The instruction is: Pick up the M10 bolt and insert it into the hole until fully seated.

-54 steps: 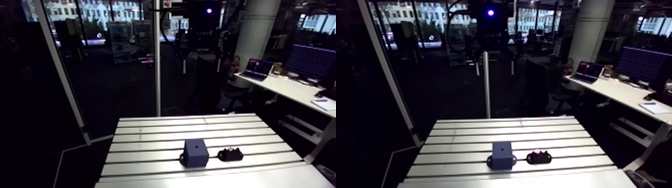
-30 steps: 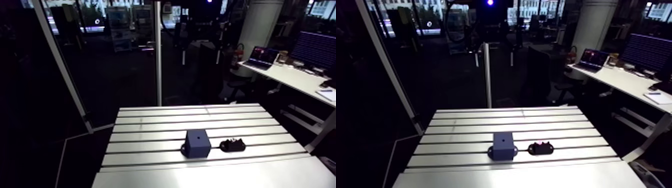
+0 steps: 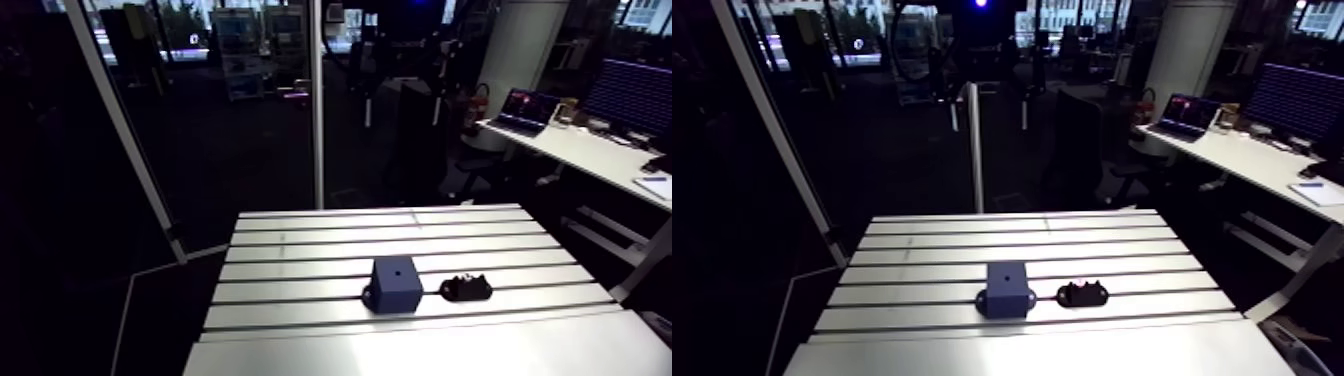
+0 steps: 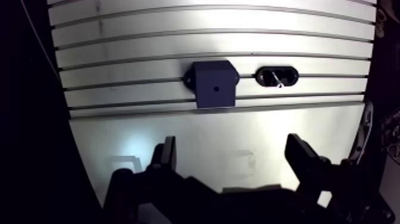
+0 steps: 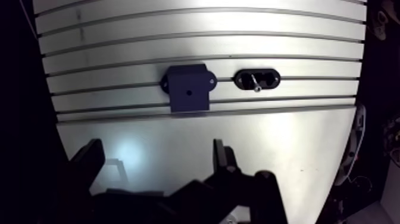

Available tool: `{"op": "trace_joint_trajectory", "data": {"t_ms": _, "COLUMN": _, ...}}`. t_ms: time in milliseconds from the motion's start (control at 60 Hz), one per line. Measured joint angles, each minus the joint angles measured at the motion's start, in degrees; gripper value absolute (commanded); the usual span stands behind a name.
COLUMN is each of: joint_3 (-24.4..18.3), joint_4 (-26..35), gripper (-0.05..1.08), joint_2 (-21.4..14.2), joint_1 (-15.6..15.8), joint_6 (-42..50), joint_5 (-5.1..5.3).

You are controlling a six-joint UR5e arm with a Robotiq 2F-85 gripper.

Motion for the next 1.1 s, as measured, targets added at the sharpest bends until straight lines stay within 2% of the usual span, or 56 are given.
{"op": "trace_joint_trajectory", "data": {"t_ms": 233, "joint_3": 1.11, "joint_4": -1.55, "gripper": 0.01, "joint_2": 0.01, "joint_1": -0.80, "joint_6": -2.49, "joint_5": -0.18}}
{"op": "trace_joint_trajectory", "data": {"t_ms": 517, "joint_3": 6.32, "joint_4": -8.51, "gripper": 0.01, "joint_2": -0.52, "joint_1": -4.71, "joint_6": -8.08, "joint_5": -0.08}}
{"op": "trace_joint_trajectory", "data": {"t_ms": 867, "joint_3": 14.38, "joint_4": -17.79, "gripper": 0.01, "joint_2": -3.10, "joint_1": -8.93, "joint_6": -13.01, "joint_5": 0.09}}
{"op": "trace_joint_trajectory", "data": {"t_ms": 1100, "joint_3": 20.14, "joint_4": -23.35, "gripper": 0.01, "joint_2": -4.55, "joint_1": -13.21, "joint_6": -16.60, "joint_5": 1.60}}
